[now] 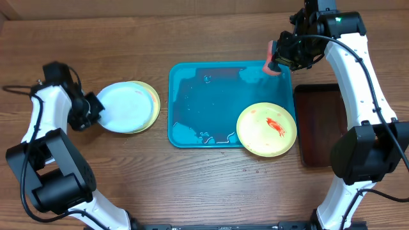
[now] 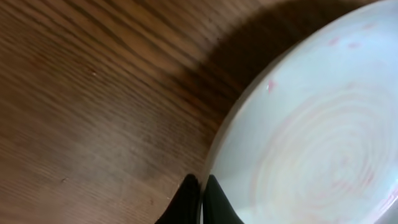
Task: Clean dirty plates on tray and stack at the side
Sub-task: 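Set the white plate onto the yellow plate left of the tray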
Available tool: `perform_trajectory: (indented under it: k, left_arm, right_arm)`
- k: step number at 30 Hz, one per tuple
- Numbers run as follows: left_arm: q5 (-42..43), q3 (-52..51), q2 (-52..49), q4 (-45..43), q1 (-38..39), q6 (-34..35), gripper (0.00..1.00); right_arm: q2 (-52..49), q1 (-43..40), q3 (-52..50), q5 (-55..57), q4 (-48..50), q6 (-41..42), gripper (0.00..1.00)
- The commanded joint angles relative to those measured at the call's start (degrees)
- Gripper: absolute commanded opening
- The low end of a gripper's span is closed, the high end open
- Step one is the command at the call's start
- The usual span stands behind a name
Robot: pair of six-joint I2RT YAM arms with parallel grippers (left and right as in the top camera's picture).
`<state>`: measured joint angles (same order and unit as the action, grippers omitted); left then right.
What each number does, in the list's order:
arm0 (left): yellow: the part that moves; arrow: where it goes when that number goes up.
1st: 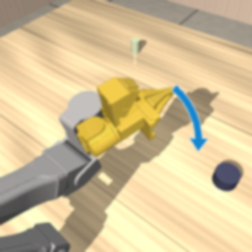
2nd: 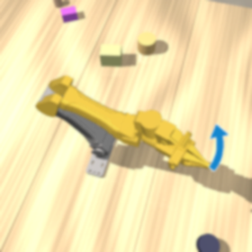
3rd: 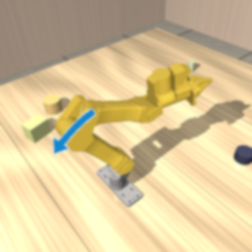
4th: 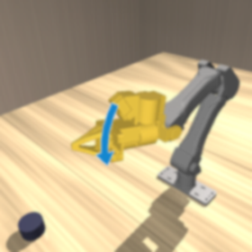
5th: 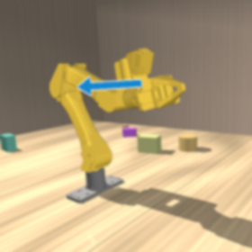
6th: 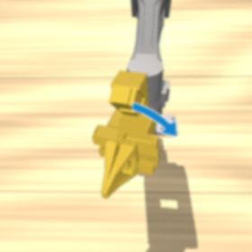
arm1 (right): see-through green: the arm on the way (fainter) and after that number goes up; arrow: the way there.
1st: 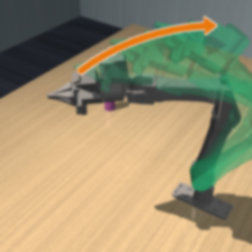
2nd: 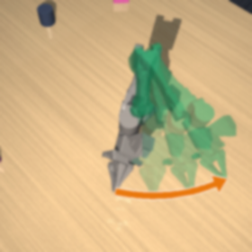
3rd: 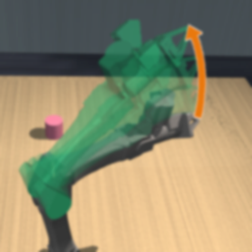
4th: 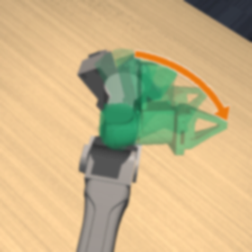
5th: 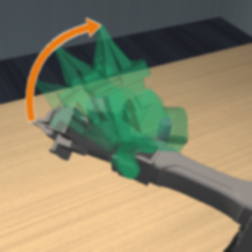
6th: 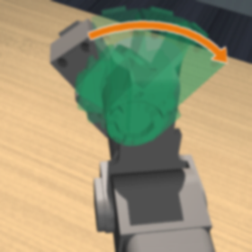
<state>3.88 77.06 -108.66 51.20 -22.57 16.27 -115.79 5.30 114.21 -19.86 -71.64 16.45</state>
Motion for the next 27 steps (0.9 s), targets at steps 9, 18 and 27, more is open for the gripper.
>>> perform_trajectory:
  k: [9, 18, 27]
  left_arm:
    - [3.4, -6.6, 0.5, -9.3, 4.0, -1.1, 0.28]
    - [3.1, 4.7, 0.5, 0.0, 8.5, -2.8, 0.46]
    - [8.0, 15.9, 0.9, 5.6, 23.2, -2.8, 0.53]
  right_arm:
    - [0.3, 0.2, 0.3, 0.3, 0.1, -0.4, 0.04]
    - [0.3, 0.2, 0.3, 0.3, 0.1, -0.4, 0.04]
    - [0.3, 0.2, 0.3, 0.7, 0.1, -0.4, 0.04]
